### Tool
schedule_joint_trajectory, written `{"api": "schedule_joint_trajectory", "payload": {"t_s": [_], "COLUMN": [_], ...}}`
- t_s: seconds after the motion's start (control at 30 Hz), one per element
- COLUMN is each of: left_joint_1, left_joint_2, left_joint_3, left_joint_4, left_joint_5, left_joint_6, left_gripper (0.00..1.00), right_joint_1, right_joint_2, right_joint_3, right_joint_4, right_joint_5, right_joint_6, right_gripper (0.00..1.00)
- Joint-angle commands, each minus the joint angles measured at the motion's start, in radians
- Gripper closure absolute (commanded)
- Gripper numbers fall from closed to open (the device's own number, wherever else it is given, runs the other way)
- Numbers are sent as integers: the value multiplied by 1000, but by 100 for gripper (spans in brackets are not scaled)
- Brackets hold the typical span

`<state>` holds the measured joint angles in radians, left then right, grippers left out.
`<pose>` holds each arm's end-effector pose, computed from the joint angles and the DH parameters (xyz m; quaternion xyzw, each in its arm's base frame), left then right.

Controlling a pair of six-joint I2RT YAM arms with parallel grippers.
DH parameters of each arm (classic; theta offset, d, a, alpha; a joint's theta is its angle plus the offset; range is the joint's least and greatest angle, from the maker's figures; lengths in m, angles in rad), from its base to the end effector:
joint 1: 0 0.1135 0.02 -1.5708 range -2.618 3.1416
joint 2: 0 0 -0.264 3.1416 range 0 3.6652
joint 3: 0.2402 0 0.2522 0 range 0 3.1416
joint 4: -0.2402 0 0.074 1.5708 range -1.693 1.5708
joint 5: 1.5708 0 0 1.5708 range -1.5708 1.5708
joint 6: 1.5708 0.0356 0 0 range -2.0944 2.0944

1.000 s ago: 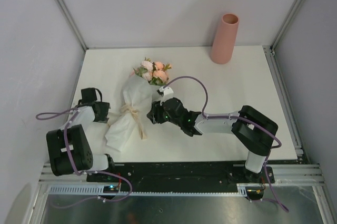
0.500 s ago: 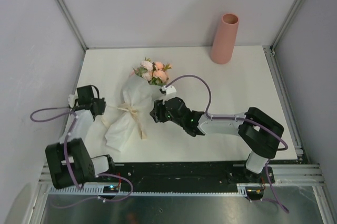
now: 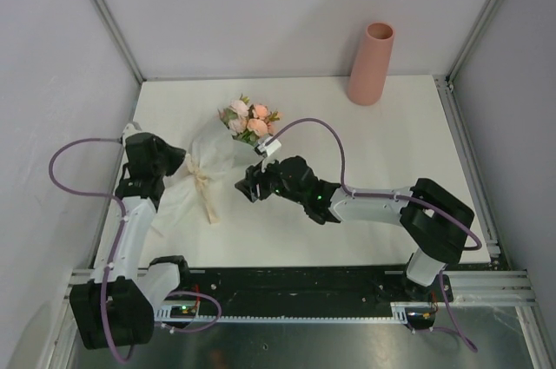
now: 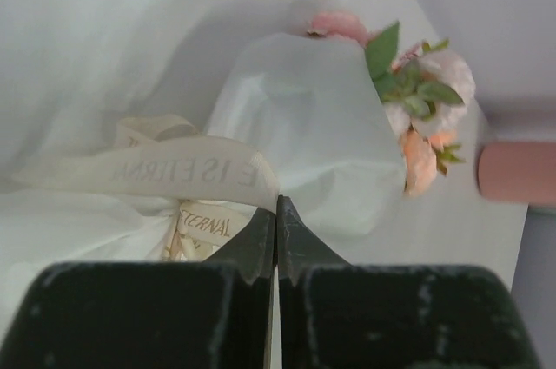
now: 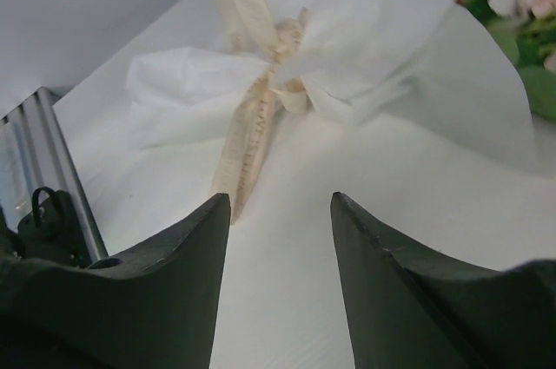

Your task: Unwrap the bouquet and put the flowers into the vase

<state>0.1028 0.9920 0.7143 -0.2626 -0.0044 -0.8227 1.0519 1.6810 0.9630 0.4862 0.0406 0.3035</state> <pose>0.2204 0.0229 0.2687 -0.3894 0.7782 -0.1718 0.4618 0.1895 0.3289 0.2348 -0.2748 0.7343 0.3766 0.4933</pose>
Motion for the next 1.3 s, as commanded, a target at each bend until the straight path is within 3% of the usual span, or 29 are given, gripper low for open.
{"api": "schedule_joint_trajectory", "payload": {"t_s": [0.0,0.13,0.27,0.7,0.93,1.0,1.1,1.17,1.27], "left_joint_1": [-20,-35,-55,-159,-173,-173,-174,-174,-173], "left_joint_2": [-75,-115,-124,-96,-104,-105,-108,-118,-151], "left_joint_3": [-14,-20,-13,11,13,11,10,6,-5], "left_joint_4": [61,63,63,80,83,82,82,78,32], "left_joint_5": [159,250,331,411,422,424,424,405,345], "left_joint_6": [183,237,260,252,249,247,246,239,239], "left_gripper": [100,100,100,100,100,100,97,75,48], "right_joint_1": [3,5,4,5,5,4,-1,-7,-29], "right_joint_2": [-2,48,102,257,322,332,335,330,311], "right_joint_3": [3,8,43,157,209,221,237,240,240], "right_joint_4": [216,389,454,483,478,475,462,451,423], "right_joint_5": [-132,-175,-195,-147,-98,-91,-97,-85,-84], "right_joint_6": [-139,-157,-162,-186,-191,-184,-175,-159,-104], "right_gripper": [43,42,40,36,39,44,70,89,99]}}
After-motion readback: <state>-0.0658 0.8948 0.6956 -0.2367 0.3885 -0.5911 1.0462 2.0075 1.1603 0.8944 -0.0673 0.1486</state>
